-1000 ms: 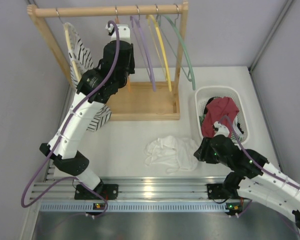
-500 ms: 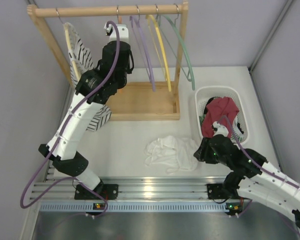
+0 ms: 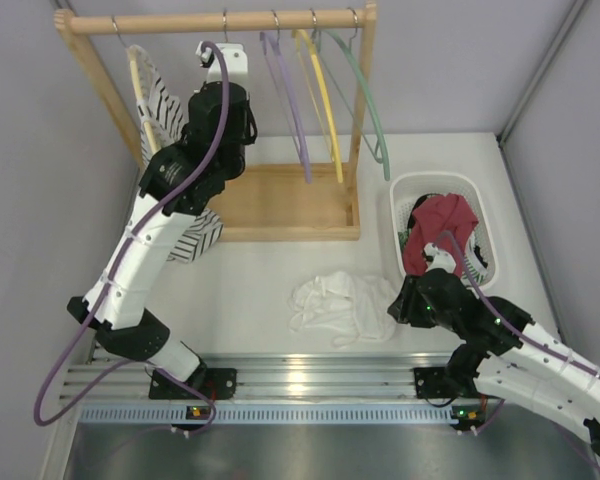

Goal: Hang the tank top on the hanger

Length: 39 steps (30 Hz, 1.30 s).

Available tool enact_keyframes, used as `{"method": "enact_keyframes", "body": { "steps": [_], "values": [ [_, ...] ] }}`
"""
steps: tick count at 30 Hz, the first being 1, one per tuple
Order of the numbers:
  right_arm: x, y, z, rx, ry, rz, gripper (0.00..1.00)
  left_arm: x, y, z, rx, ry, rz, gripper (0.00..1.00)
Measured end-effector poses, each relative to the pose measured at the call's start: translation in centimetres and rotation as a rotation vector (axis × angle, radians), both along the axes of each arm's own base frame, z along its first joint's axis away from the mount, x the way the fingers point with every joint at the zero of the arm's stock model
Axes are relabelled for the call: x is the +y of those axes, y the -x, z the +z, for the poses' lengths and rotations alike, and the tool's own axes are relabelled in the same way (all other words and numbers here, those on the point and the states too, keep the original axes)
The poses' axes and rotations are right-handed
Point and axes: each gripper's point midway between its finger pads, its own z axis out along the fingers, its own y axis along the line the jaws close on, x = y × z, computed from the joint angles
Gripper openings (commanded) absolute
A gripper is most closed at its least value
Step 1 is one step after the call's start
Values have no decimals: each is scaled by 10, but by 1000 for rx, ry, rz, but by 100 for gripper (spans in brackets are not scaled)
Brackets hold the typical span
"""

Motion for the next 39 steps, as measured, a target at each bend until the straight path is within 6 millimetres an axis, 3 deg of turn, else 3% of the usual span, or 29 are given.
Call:
{"method": "enact_keyframes", "body": {
  "steps": [13, 39],
  "values": [
    [1, -1, 0, -10, 7, 13, 41, 11, 11, 24, -114, 25, -12, 0],
    [4, -4, -5, -22, 1, 20, 41, 14, 29, 22, -191, 49, -97, 0]
  ]
}}
